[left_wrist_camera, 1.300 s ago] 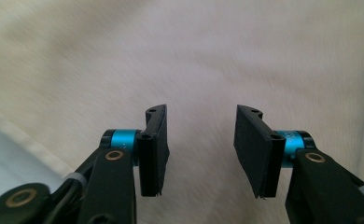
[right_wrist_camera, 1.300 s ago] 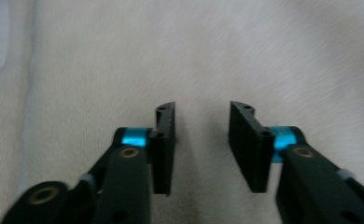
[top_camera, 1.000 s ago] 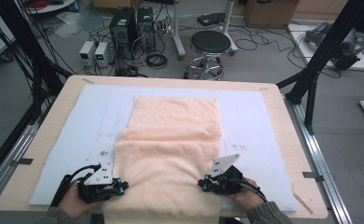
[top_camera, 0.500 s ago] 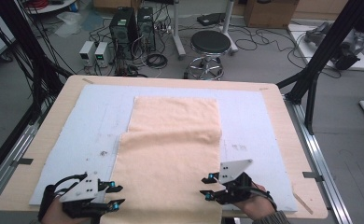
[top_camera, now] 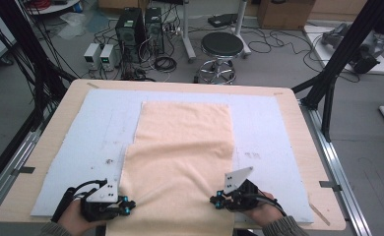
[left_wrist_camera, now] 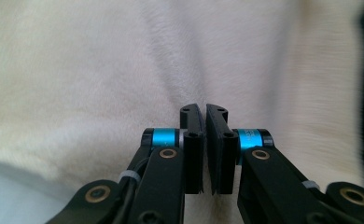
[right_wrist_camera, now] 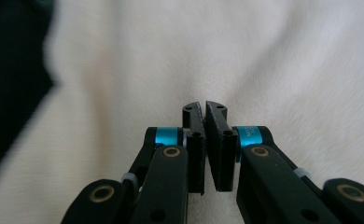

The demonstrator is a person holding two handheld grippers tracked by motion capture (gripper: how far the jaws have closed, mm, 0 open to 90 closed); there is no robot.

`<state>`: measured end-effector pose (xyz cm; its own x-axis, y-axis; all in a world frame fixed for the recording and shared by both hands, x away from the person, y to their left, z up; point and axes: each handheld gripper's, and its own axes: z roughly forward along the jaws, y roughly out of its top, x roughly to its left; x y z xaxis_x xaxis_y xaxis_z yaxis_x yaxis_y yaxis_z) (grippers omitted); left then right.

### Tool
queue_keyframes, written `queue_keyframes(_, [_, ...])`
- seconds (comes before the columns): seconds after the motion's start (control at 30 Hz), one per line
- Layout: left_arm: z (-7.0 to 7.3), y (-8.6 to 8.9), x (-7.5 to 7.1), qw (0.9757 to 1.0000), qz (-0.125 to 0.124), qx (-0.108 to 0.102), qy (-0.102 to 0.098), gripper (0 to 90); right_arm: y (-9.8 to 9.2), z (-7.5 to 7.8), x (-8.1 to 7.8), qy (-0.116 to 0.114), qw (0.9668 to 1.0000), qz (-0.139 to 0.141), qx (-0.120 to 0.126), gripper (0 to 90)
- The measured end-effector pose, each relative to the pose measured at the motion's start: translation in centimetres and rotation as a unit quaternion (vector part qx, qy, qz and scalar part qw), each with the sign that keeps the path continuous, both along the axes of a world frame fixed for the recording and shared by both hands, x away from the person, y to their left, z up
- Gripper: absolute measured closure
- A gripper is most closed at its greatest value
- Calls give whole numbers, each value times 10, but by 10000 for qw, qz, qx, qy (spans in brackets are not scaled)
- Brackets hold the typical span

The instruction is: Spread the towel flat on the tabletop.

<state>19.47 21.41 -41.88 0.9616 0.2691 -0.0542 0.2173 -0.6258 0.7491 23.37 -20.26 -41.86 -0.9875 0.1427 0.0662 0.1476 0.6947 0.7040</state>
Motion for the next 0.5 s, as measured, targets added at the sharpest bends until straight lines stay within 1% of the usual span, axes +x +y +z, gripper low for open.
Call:
queue_keyframes(0.03, [6,2,-5,9998,-15,-173,-27,831,-2,7,-8,14,9998,95,151,792])
queue_keyframes(0.07, [12,6,-6,9996,-10,-279,-85,789,-5,13,-14,-61,9996,102,248,712])
queue_keyframes(0.1, [15,8,-4,9990,93,-410,-129,716,-7,17,-16,-106,9994,44,322,696])
queue_keyframes(0.13, [17,9,-1,9986,192,-468,-154,666,-8,21,-15,-182,9992,-2,359,679])
queue_keyframes(0.2, [15,9,7,9983,357,-350,-308,642,-10,21,-5,-340,9987,-230,299,641])
queue_keyframes(0.23, [11,7,11,9980,417,-318,-362,621,-9,18,3,-353,9984,-346,284,629])
queue_keyframes(0.27, [7,5,16,9979,454,-227,-401,608,-8,14,11,-322,9983,-411,246,612])
queue_keyframes(0.3, [4,3,21,9979,485,-105,-426,602,-6,9,18,-340,9981,-467,195,595])
queue_keyframes(0.33, [-1,1,26,9979,517,-65,-372,591,-4,4,24,-300,9980,-540,133,591])
queue_keyframes(0.37, [-5,0,30,9982,510,-13,-330,586,-2,-1,30,-200,9983,-537,63,590])
queue_keyframes(0.4, [-9,-1,34,9983,455,146,-324,586,1,-6,34,-135,9986,-518,-45,598])
queue_keyframes(0.43, [-13,-4,36,9983,423,281,-286,593,3,-11,36,-116,9985,-499,-171,629])
queue_keyframes(0.47, [-17,-5,36,9985,377,308,-251,648,5,-16,36,-74,9985,-462,-289,661])
queue_keyframes(0.5, [-18,-4,36,9988,347,211,-282,683,5,-16,35,-123,9988,-431,-179,766])
